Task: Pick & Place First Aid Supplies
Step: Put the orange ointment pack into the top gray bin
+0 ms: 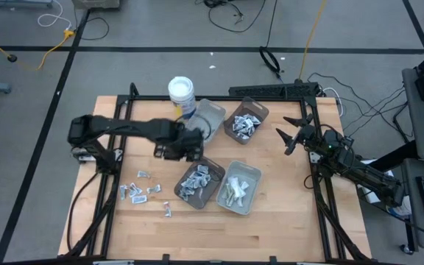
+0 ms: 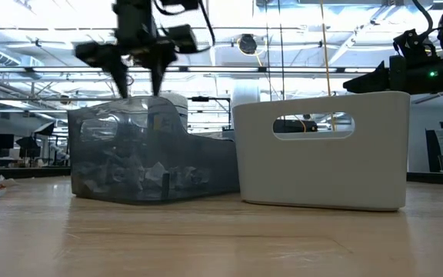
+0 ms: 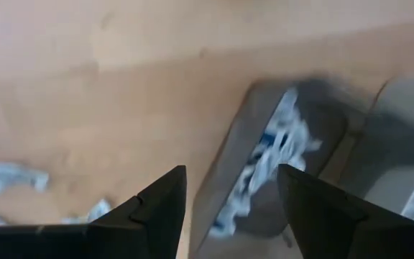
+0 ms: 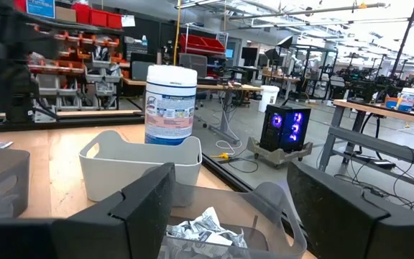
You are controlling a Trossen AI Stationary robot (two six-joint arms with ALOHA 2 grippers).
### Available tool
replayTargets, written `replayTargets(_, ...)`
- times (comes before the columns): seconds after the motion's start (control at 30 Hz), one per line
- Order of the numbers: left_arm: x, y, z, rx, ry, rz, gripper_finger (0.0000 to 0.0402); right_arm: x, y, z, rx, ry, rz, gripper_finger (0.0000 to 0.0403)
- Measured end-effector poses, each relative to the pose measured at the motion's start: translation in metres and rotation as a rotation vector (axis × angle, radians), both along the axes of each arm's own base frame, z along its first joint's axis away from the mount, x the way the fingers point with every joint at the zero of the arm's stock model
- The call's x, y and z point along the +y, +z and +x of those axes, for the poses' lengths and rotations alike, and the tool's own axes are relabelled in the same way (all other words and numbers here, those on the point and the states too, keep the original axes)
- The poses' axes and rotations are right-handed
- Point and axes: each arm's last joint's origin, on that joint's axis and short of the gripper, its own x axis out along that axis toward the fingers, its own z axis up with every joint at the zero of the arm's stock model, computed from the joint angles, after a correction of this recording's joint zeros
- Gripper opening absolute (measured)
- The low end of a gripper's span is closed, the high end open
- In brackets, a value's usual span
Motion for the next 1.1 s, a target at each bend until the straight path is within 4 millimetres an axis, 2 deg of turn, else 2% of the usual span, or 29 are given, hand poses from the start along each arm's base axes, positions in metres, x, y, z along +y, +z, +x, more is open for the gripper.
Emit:
replayTargets(0.37, -0.084, -0.008, -0.036, 0.052, 0.062, -0.049, 0.0248, 0.000, 0.000, 0.000, 0.000, 0.000, 0.000, 0.0263)
replayTargets(0.57, -0.124, -0.014, -0.051, 0.086, 0.096, -0.059, 0.0243, 0.000, 0.000, 0.000, 0.000, 0.000, 0.000, 0.0263)
replayTargets(0.77, -0.150, -0.018, -0.064, 0.096, 0.129, -0.070, 0.0231, 0.000, 0.000, 0.000, 0.000, 0.000, 0.000, 0.0263)
replayTargets(1.1, -0.179, -0.058, -0.050, 0.140, 0.152, -0.039, 0.0230, 0.000, 0.000, 0.000, 0.000, 0.000, 0.000, 0.0263)
